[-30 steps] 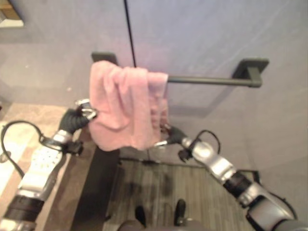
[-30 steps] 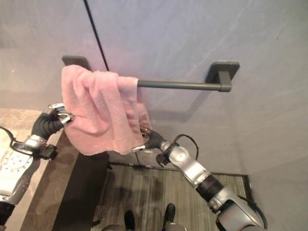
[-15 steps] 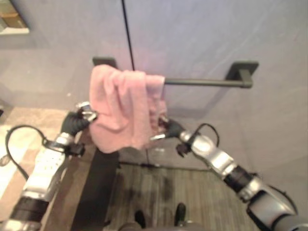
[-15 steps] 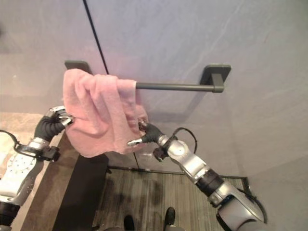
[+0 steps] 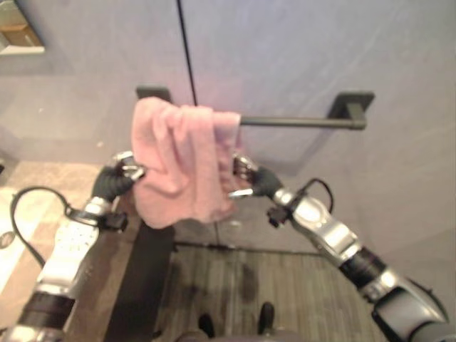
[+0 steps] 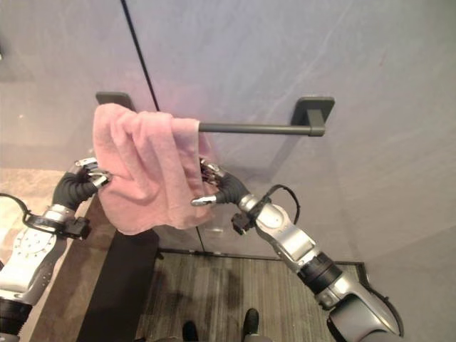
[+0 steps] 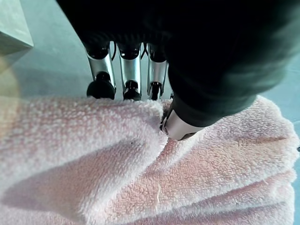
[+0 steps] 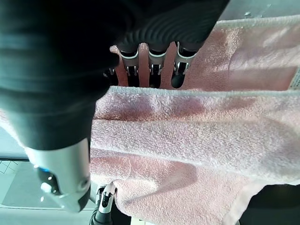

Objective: Put brush and paste in cup on sink, flatten towel.

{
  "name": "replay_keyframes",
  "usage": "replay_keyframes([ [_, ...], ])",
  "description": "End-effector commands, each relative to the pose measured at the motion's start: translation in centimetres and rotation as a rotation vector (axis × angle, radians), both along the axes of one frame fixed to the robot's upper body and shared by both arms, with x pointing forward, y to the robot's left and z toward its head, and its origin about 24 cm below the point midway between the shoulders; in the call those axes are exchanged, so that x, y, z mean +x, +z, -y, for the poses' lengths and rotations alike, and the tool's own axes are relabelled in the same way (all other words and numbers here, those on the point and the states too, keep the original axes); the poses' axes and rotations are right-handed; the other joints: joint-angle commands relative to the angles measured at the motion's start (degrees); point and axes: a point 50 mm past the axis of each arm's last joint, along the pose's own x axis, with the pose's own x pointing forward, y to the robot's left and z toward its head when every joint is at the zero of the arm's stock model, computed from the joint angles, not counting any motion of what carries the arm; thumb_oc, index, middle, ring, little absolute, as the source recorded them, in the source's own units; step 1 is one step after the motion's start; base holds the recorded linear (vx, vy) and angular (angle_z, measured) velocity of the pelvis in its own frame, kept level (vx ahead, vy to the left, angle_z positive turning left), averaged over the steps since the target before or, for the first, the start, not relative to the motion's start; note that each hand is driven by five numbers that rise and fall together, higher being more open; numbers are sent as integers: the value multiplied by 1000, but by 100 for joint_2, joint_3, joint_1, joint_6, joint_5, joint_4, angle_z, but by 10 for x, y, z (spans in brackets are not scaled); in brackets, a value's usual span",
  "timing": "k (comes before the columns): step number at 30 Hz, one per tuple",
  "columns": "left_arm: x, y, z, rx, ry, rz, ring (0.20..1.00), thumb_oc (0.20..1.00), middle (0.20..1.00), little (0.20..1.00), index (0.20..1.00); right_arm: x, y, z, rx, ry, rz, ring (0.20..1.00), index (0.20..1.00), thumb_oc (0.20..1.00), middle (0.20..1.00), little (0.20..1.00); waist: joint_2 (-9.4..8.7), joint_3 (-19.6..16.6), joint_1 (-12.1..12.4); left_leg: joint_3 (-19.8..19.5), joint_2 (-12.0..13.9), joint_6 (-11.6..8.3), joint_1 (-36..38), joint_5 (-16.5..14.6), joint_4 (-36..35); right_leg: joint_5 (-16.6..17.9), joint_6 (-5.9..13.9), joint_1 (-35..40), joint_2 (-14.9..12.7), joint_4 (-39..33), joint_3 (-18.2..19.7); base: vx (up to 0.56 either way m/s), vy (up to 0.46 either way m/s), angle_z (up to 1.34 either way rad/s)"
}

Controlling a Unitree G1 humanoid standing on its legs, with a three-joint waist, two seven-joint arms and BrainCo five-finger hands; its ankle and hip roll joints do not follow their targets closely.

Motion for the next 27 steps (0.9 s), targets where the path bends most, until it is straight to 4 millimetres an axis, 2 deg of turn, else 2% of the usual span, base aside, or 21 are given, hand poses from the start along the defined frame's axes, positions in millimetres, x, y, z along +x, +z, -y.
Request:
replay_keyframes([
  [1, 11, 28, 1, 52, 1, 127, 200, 200, 200, 200, 200, -3, 38, -15, 148, 61, 135, 1000, 1000, 1000, 1000, 1000, -368, 17, 23, -31, -66, 131, -35, -266, 72, 170, 528, 19, -554, -11, 61, 0, 0, 0],
  [6, 12, 34, 3, 44, -6, 153, 200, 200, 200, 200, 200, -1, 50, -22, 142, 85, 172, 1000, 1000, 1000, 1000, 1000, -403, 78, 70, -56, -62, 135, -178, -224, 72, 201, 530, -118, -540, -11, 66, 0, 0, 0],
  [14, 11, 47, 3, 44, -15, 208, 200, 200, 200, 200, 200, 2, 72, -21, 135, 87, 259, 1000, 1000, 1000, 1000, 1000, -446, 97, 108, -140, -58, 123, -468, -146, 72, 231, 522, -347, -539, -11, 38, 5, 1, 0],
  [26, 10, 38, 1, 27, 9, 181, 200, 200, 200, 200, 200, -4, 87, -22, 179, 123, 304, 1000, 1000, 1000, 1000, 1000, -448, 46, 97, -66, -38, 121, -120, -299, 72, 113, 511, -43, -526, -11, 37, 50, 6, 0],
  [27, 10, 37, 0, 26, 14, 179, 200, 200, 200, 200, 200, -5, 88, -22, 182, 125, 306, 849, 849, 849, 849, 849, -447, 38, 92, -54, -36, 118, -93, -309, 72, 102, 510, -19, -523, -11, 39, 34, 9, -4],
])
